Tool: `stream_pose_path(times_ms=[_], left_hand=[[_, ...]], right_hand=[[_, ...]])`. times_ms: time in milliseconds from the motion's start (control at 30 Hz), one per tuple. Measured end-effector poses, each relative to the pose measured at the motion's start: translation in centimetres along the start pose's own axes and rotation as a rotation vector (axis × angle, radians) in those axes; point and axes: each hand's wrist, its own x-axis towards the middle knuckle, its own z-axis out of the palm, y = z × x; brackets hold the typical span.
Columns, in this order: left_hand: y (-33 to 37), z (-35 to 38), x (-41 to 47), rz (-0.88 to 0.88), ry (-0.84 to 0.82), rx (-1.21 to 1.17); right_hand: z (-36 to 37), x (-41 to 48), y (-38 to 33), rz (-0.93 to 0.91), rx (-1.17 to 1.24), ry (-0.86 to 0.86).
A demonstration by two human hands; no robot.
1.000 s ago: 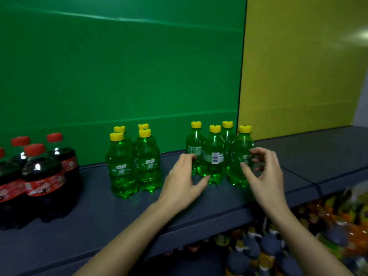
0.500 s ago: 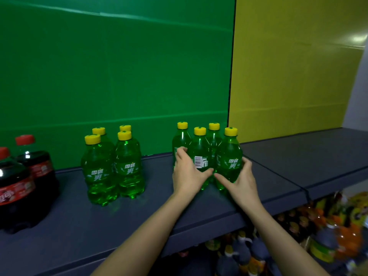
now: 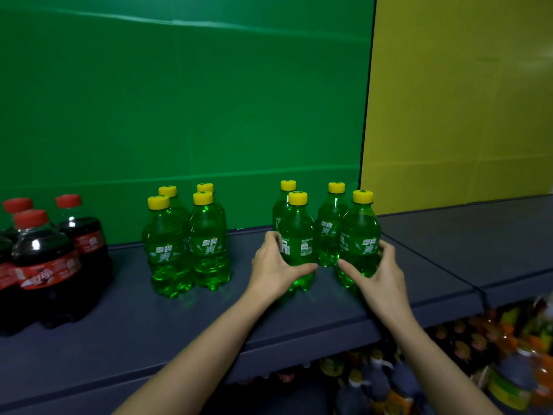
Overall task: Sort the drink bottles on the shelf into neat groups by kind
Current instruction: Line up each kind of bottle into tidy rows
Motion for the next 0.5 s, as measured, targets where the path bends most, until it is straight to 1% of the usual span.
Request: stream_pose_path(times_ms=[100,333,400,500], left_hand=[[0.1,-1.4,-0.5,-0.023,-0.013,-0.063],[-1.4,-6.8,-2.2,-0.094,-0.196,-0.197],[-1.2,-7.3,-2.8,-0.114,-0.162,-0.182],[-1.2,-6.5,-3.7,-0.071,0.019,-0.001]], right_hand=[[-0.1,-0.2,-0.5,0.007,0.009,-0.026],[1.2,-2.2,-2.8,-0.011,0.007,-0.13],[1.9,-2.9,-3.8,-0.04,-0.01,-0.163],[2.9,-3.7,-5.1,-0.053,-0.003,-0.203]])
